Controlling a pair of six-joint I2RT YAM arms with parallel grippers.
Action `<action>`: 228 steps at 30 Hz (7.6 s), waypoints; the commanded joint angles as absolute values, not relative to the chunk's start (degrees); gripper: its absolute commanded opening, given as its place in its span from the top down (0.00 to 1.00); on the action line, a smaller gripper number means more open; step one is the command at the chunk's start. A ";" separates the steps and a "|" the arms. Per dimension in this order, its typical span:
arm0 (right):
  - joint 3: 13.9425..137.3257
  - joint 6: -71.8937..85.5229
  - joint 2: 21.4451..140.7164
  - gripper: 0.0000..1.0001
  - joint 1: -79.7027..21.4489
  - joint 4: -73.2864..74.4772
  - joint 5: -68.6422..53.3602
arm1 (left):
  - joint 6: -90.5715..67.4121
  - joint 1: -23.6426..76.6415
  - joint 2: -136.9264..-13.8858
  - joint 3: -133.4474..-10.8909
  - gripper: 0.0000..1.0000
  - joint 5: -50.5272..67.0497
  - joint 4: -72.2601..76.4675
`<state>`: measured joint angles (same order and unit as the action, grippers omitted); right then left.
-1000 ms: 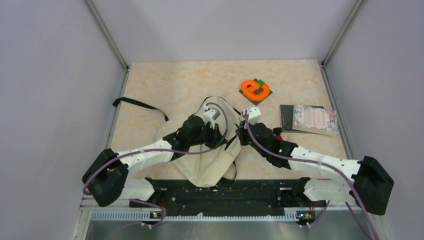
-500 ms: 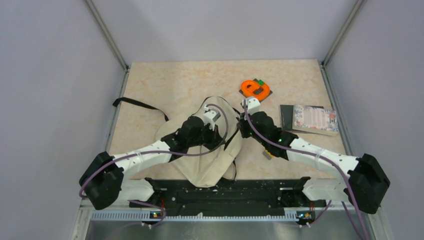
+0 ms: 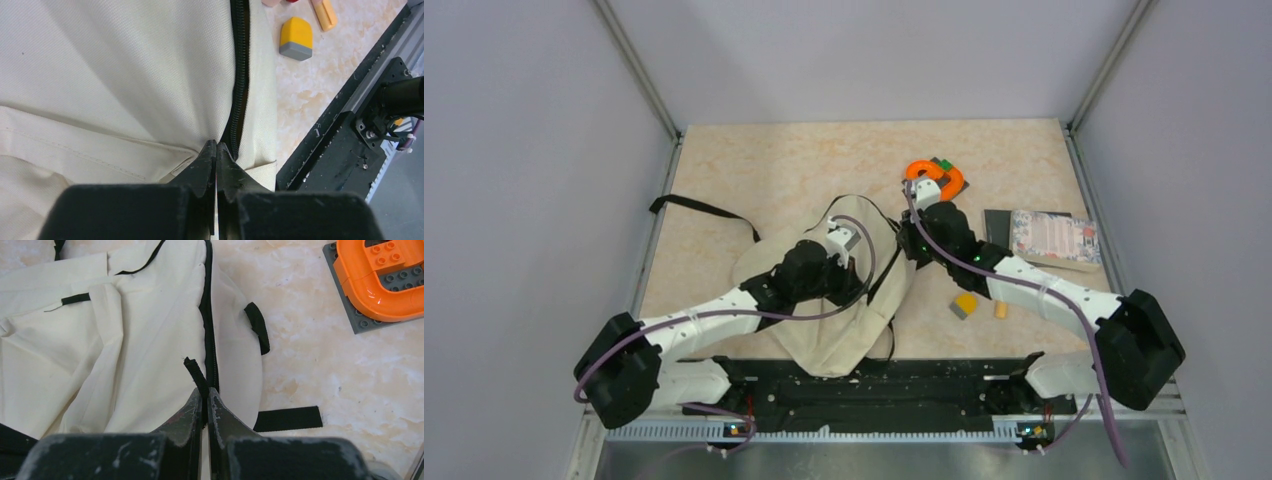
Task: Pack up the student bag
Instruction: Unzip the student bag at the center of the board.
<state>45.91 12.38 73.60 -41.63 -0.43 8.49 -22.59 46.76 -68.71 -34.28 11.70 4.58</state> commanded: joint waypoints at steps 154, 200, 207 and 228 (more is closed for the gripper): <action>33.74 25.91 64.10 1.00 -38.40 -0.32 -9.31 | -16.25 40.25 -99.98 -52.15 1.00 -9.85 13.91; 33.13 27.35 57.90 1.00 -40.00 -1.68 -2.13 | -39.52 54.54 -84.42 -41.58 0.23 9.15 22.83; 33.14 27.32 57.92 1.00 -40.01 -1.59 -2.33 | -38.77 55.08 -88.51 -44.93 0.34 11.35 22.07; 36.98 21.03 59.19 1.00 -39.78 3.78 6.49 | -29.42 58.15 -87.12 -44.46 1.00 15.89 13.04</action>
